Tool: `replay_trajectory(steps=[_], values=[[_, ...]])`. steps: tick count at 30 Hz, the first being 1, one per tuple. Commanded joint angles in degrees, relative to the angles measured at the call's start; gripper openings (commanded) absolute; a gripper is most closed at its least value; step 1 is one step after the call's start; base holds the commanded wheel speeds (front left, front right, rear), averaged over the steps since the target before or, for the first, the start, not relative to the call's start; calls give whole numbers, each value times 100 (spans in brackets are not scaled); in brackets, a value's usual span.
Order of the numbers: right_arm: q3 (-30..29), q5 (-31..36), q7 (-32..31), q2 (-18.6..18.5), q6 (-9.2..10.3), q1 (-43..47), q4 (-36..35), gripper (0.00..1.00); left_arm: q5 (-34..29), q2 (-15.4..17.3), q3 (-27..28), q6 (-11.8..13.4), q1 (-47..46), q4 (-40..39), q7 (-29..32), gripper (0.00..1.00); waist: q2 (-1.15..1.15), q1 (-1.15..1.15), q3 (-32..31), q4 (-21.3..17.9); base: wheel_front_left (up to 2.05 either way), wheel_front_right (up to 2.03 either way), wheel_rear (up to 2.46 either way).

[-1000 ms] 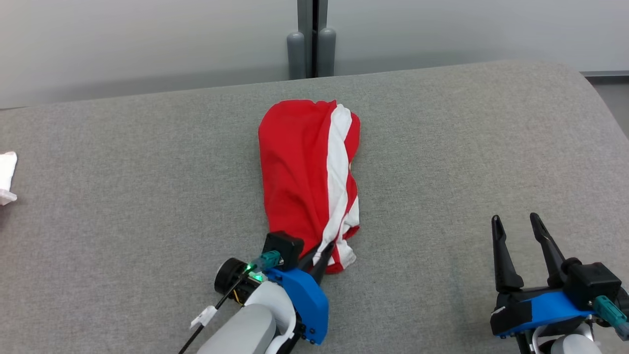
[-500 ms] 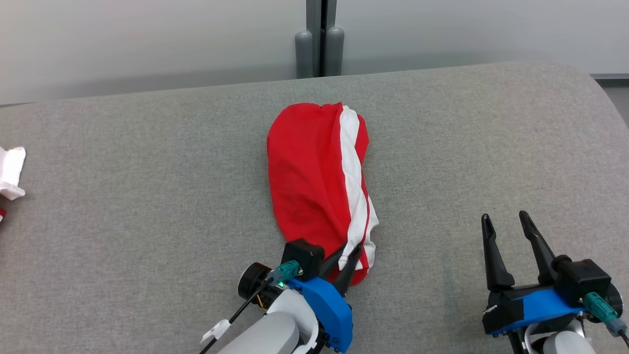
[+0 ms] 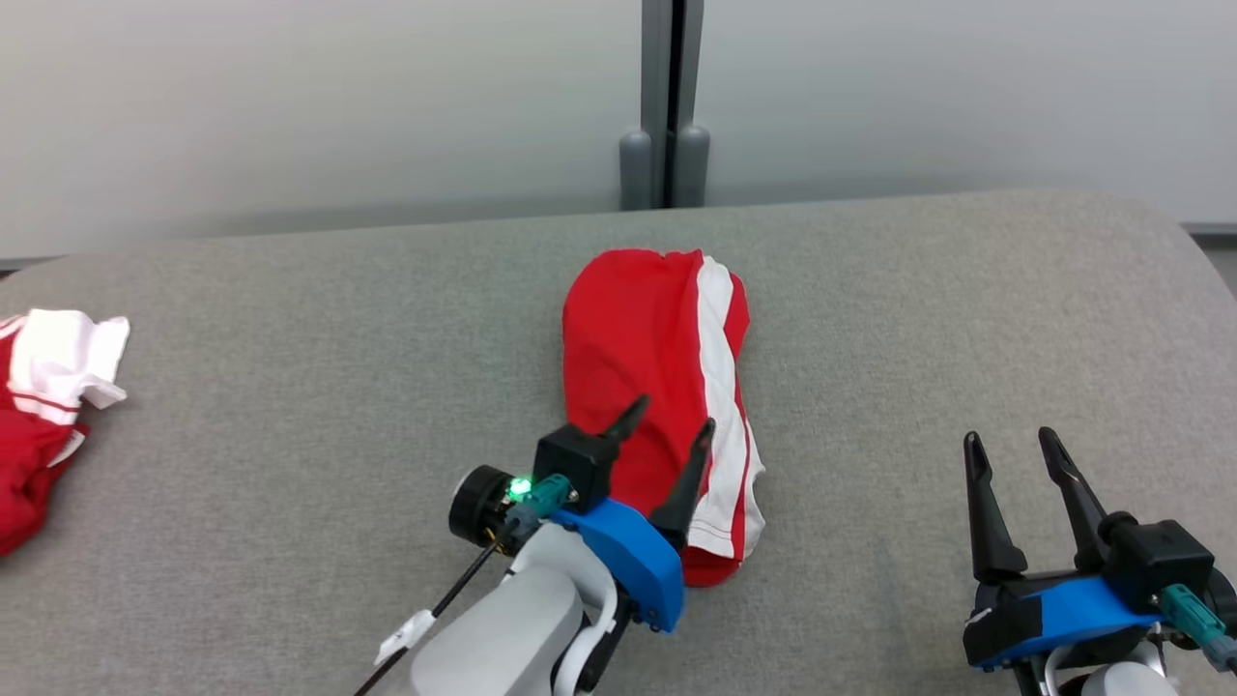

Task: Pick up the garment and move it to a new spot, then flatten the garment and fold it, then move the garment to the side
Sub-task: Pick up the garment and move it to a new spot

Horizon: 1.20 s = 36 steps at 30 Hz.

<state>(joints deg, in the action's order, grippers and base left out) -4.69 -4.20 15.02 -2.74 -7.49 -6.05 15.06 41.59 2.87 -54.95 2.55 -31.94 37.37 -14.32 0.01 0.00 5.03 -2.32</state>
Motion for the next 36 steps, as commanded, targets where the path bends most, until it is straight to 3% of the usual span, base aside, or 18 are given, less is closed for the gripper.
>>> replay_trajectory(steps=[1, 8, 13, 23, 36], values=[[-26, 45, 24, -28, -2, 67, -26, 100, -26, 4, 78, 49, -92, 36, -51, 100, -1, 0, -66, 16, 0, 0, 0], [-88, 130, 24, -28, -2, 185, -97, 100, -218, 249, 629, 295, 113, -9, -90, 100, -1, 0, -359, 222, 0, 0, 0], [-125, 81, 24, -28, -2, 298, -125, 100, -428, 470, 1319, 456, 579, -437, -93, 100, -1, 0, -481, 339, 0, 0, 0], [19, -113, 24, -28, -2, 553, -22, 100, -916, 734, 2476, 556, 1919, -1186, -93, 100, -1, 0, -612, 421, 0, 0, 0], [160, -158, 24, -28, -2, 688, 138, 100, -1476, 540, 3224, 314, 2692, -1537, -95, 100, -1, 0, -668, 361, 0, 0, 0]])
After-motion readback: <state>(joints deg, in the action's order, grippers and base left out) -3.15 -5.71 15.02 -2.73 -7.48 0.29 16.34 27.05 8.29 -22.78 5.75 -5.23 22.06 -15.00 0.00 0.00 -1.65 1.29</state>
